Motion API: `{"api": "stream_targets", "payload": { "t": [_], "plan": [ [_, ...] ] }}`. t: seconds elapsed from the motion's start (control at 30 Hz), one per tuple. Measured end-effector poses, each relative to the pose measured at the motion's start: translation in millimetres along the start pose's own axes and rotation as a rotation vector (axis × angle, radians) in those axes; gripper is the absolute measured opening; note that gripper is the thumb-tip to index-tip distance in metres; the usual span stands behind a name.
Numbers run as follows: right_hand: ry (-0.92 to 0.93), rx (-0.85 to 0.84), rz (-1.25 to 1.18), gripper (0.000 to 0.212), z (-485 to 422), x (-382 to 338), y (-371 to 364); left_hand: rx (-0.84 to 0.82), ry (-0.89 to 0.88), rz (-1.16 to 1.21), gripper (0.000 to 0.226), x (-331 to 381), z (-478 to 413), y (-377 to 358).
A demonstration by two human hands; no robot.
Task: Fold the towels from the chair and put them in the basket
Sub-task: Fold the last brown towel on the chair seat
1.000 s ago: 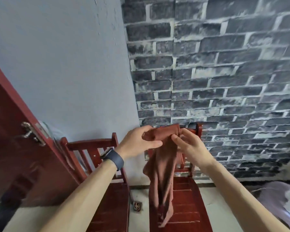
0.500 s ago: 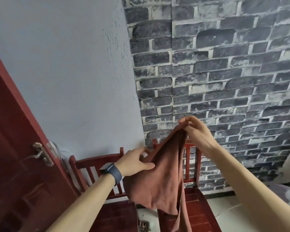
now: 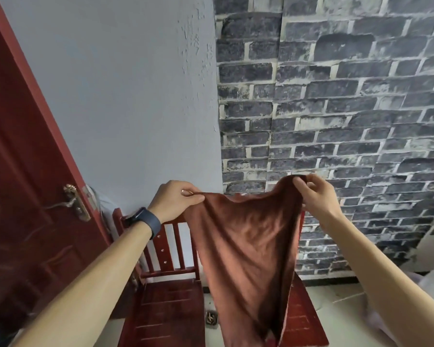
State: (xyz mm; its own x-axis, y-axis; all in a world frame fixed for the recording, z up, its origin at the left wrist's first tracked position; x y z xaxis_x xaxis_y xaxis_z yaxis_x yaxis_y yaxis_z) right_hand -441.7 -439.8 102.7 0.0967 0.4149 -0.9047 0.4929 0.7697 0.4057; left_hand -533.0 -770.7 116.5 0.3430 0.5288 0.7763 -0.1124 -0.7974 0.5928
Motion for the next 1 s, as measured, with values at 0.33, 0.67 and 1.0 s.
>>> {"api": "stream_targets", "payload": {
  "t": [0.33,0.67,1.0],
  "plan": [
    [0.375,-0.097,-0.024,0.021,11.2,-109.6,-39.0,-0.121,-0.290,-0.045,0.020,118.9,-38.5,-17.2],
    [0.287,-0.548,0.059,0.043,39.0,-25.2,-78.9,-0.054,-0.243,0.577,0.021,194.5,-72.6,50.5],
    [0.179,-0.223,-0.078,0.017,-4.0,-39.2,-76.5,0.130,0.013,0.377,0.036,109.2,-76.7,-20.6]
  ]
}}
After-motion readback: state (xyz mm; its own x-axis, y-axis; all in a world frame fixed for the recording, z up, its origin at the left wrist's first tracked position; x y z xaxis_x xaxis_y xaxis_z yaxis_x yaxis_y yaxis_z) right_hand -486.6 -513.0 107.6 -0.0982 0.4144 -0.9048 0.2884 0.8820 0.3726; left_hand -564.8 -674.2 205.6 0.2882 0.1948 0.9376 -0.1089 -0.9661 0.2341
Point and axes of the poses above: each hand's wrist, its own z-axis away from the middle knuckle, its own y-axis out of the back of the hand, x = y × z, the point moved 3 cm from there along -z, towards the middle knuckle, and after that the axes turned 10 degrees about z, right-handed, at the moved point
